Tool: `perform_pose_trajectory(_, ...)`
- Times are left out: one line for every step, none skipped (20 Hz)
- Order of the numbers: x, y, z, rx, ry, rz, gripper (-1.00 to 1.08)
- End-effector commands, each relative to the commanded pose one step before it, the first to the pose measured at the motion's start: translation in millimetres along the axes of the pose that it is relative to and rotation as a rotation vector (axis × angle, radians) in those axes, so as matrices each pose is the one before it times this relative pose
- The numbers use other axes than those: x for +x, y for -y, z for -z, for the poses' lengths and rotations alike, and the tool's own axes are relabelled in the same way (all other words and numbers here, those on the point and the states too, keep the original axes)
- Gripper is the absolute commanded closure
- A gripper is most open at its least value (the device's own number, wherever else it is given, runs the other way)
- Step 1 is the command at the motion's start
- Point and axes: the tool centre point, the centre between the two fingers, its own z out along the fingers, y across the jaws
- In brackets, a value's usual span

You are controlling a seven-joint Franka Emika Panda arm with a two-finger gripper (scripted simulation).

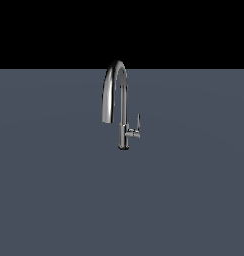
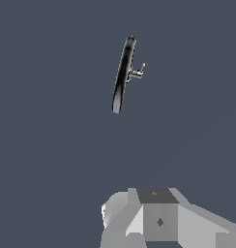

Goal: Turn on the faucet by rotating a designated handle.

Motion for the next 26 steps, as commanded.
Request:
perform_pose_trajectory(0.00, -0.01, 0.00, 0.00000, 0.00000, 0.00000, 1.08)
perform_pose_trajectory(0.00, 0.29, 0.07, 0.00000, 0.00000, 0.00000, 1.08)
perform_pose_trajectory(0.56, -0.29, -0.18, 0.00141, 0.00118, -0.00153, 1.08)
perform_pose_trajectory(0.71, -0.04, -0.15, 0.00183, 0.00152, -0.00198, 1.08)
perform_pose_trajectory(0.97, 0.00, -0.19, 0.00248, 0.00206, -0.00269, 1.08)
perform_pose_trajectory(1.27, -0.06, -0.27, 0.00327, 0.00271, -0.00353, 1.08)
perform_pose_trajectory(1.54, -0.04, -0.31, 0.00396, 0.00329, -0.00428, 1.08)
perform_pose_trajectory(1.83, -0.05, -0.37, 0.00469, 0.00390, -0.00508, 1.08)
perform_pose_trajectory(2.12, -0.06, -0.43, 0.00543, 0.00451, -0.00588, 1.08)
perform_pose_trajectory(2.41, -0.07, -0.49, 0.00618, 0.00513, -0.00668, 1.08)
perform_pose_trajectory(2.70, -0.08, -0.55, 0.00693, 0.00576, -0.00750, 1.08)
perform_pose_trajectory(2.99, -0.09, -0.61, 0.00768, 0.00638, -0.00831, 1.08)
perform_pose_trajectory(3.30, -0.10, -0.68, 0.00846, 0.00702, -0.00915, 1.08)
perform_pose_trajectory(3.60, -0.11, -0.74, 0.00924, 0.00767, -0.00999, 1.08)
perform_pose_trajectory(3.92, -0.13, -0.80, 0.01005, 0.00834, -0.01086, 1.08)
perform_pose_trajectory(4.22, -0.12, -0.86, 0.01084, 0.00900, -0.01171, 1.08)
perform_pose_trajectory(4.55, -0.15, -0.93, 0.01169, 0.00969, -0.01262, 1.08)
perform_pose_trajectory(4.88, -0.15, -1.00, 0.01252, 0.01037, -0.01351, 1.08)
perform_pose_trajectory(5.21, -0.17, -1.06, 0.01338, 0.01108, -0.01442, 1.08)
perform_pose_trajectory(5.55, -0.18, -1.13, 0.01425, 0.01179, -0.01535, 1.08)
perform_pose_trajectory(5.83, -0.18, -1.19, 0.01500, 0.01240, -0.01614, 1.08)
perform_pose_trajectory(6.03, -0.20, -1.23, 0.01552, 0.01281, -0.01668, 1.08)
perform_pose_trajectory(6.08, -0.19, -1.23, 0.01566, 0.01292, -0.01681, 1.08)
perform_pose_trajectory(6.13, -0.20, -1.24, 0.01580, 0.01301, -0.01693, 1.08)
perform_pose_trajectory(6.18, -0.20, -1.24, 0.01593, 0.01310, -0.01705, 1.08)
perform_pose_trajectory(6.22, -0.20, -1.25, 0.01606, 0.01319, -0.01715, 1.08)
